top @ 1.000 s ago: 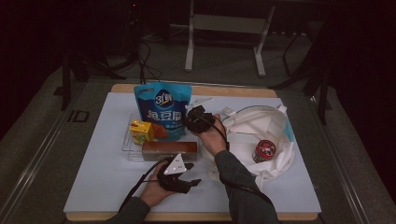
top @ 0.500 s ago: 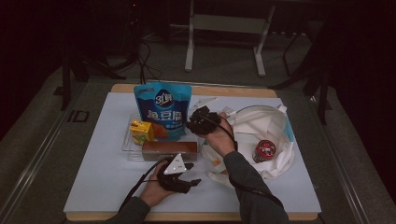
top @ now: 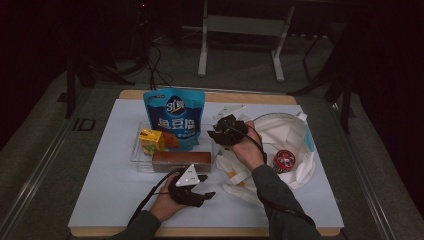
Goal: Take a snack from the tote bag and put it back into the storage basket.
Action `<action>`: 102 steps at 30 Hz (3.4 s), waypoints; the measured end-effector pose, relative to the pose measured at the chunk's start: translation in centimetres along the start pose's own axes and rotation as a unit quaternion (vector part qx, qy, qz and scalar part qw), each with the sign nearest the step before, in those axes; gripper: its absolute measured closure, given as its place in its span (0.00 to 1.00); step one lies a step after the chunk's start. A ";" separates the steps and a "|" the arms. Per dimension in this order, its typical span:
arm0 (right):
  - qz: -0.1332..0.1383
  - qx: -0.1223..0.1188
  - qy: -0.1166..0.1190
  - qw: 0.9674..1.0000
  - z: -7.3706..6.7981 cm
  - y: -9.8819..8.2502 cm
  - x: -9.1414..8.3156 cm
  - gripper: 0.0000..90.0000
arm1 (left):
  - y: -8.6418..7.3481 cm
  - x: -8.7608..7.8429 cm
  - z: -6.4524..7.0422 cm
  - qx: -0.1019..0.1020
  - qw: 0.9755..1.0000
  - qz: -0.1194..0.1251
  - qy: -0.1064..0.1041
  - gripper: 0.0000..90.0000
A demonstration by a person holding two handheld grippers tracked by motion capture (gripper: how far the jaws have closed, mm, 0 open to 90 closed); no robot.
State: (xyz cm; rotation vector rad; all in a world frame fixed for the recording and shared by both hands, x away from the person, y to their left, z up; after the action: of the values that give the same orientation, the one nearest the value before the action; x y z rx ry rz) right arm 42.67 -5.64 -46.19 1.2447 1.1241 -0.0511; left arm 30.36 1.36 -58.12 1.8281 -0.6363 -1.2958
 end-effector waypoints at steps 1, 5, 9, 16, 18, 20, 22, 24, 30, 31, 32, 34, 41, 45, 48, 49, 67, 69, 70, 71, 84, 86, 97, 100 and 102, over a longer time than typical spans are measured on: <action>0.000 -0.003 -0.002 1.000 0.1 -0.1 -0.2 0.76 | 0.0 0.0 0.0 0.000 1.000 0.000 0.000 0.40; -0.004 -0.003 -0.006 1.000 0.4 -0.5 -0.7 0.76 | 0.0 0.0 0.0 0.001 1.000 0.000 0.001 0.40; -0.004 -0.006 -0.008 1.000 0.7 -0.8 -1.5 0.76 | 0.0 0.0 0.0 0.001 1.000 0.000 0.001 0.40; -0.003 -0.008 -0.013 1.000 1.5 -1.5 -2.8 0.75 | 0.0 0.0 0.0 0.001 1.000 0.000 0.000 0.40; -0.004 -0.007 -0.015 1.000 1.8 -1.7 -3.3 0.75 | 0.0 0.0 0.0 0.005 1.000 -0.002 0.002 0.40; -0.003 -0.004 -0.016 1.000 2.2 -2.0 -3.8 0.75 | 0.0 0.0 0.0 0.006 1.000 -0.003 0.003 0.40; -0.002 -0.004 -0.018 1.000 2.6 -2.3 -4.2 0.75 | 0.0 0.0 0.0 0.005 1.000 -0.003 0.002 0.40; -0.002 -0.001 -0.020 1.000 3.0 -2.6 -4.7 0.75 | 0.0 0.0 0.0 0.005 1.000 -0.003 0.002 0.40; 0.000 0.005 -0.024 1.000 4.4 -3.8 -6.1 0.75 | 0.0 0.0 0.1 0.006 1.000 -0.003 0.003 0.40; 0.000 0.005 -0.024 1.000 4.4 -3.8 -6.1 0.75 | 0.0 0.0 0.1 0.007 1.000 -0.004 0.004 0.40; -0.001 0.005 -0.026 1.000 4.6 -4.1 -6.2 0.75 | 0.0 0.0 0.1 0.007 1.000 -0.004 0.004 0.40; -0.003 0.007 -0.029 1.000 5.2 -4.6 -6.6 0.74 | 0.0 0.0 0.1 0.007 1.000 -0.004 0.003 0.40; -0.021 0.020 -0.046 0.999 7.1 -6.6 -7.2 0.74 | 0.0 0.0 0.0 0.006 1.000 -0.005 0.004 0.40; -0.023 0.023 -0.054 0.998 8.0 -7.7 -7.8 0.74 | 0.0 0.0 0.1 0.008 1.000 -0.005 0.004 0.40; -0.023 0.034 -0.057 0.998 8.7 -8.6 -8.3 0.74 | 0.0 0.0 0.0 0.007 1.000 -0.005 0.004 0.40; -0.024 0.036 -0.056 0.997 8.8 -8.9 -8.5 0.74 | 0.0 0.0 0.0 0.006 1.000 -0.005 0.004 0.40; -0.057 0.035 -0.074 0.995 10.5 -14.3 -10.4 1.00 | 0.0 0.0 0.0 0.003 1.000 -0.005 0.003 0.40; -0.063 0.037 -0.077 0.994 10.7 -14.9 -10.5 1.00 | 0.0 0.0 0.0 0.004 1.000 -0.005 0.003 0.40; -0.063 0.037 -0.077 0.994 10.7 -14.9 -10.5 1.00 | 0.0 0.0 0.0 0.004 1.000 -0.005 0.004 0.40; -0.064 0.036 -0.077 0.994 10.8 -15.1 -10.7 1.00 | 0.0 0.0 0.0 0.003 1.000 -0.005 0.004 0.40; -0.067 0.055 -0.090 0.992 12.0 -16.5 -11.6 1.00 | -0.1 0.0 0.0 0.003 1.000 -0.006 0.003 0.39; -0.070 0.057 -0.094 0.991 12.3 -16.8 -11.7 1.00 | -0.1 0.0 0.0 0.002 1.000 -0.006 0.003 0.39; -0.078 0.073 -0.115 0.988 13.8 -18.5 -12.6 1.00 | -0.1 0.0 0.0 0.001 1.000 -0.007 0.005 0.39; -0.076 0.077 -0.115 0.987 13.9 -18.6 -12.4 1.00 | -0.1 0.0 -0.1 0.000 1.000 -0.007 0.005 0.39; -0.076 0.078 -0.115 0.987 13.9 -18.5 -12.3 1.00 | -0.1 0.0 -0.1 -0.001 1.000 -0.007 0.004 0.39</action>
State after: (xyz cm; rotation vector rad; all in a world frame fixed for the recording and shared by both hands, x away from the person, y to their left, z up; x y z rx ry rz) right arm 34.64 -29.84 -52.37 1.2538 1.0251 -0.3953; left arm 30.43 1.38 -58.20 1.8387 -0.6200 -1.2960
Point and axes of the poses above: each handheld gripper's, and its own axes: x roughly forward along the jaws, y roughly out of its top, z roughly to its right, the point moved 8 cm from there along x, roughly forward along the jaws, and after that the axes turned 15 degrees about x, right-handed, at the moved point
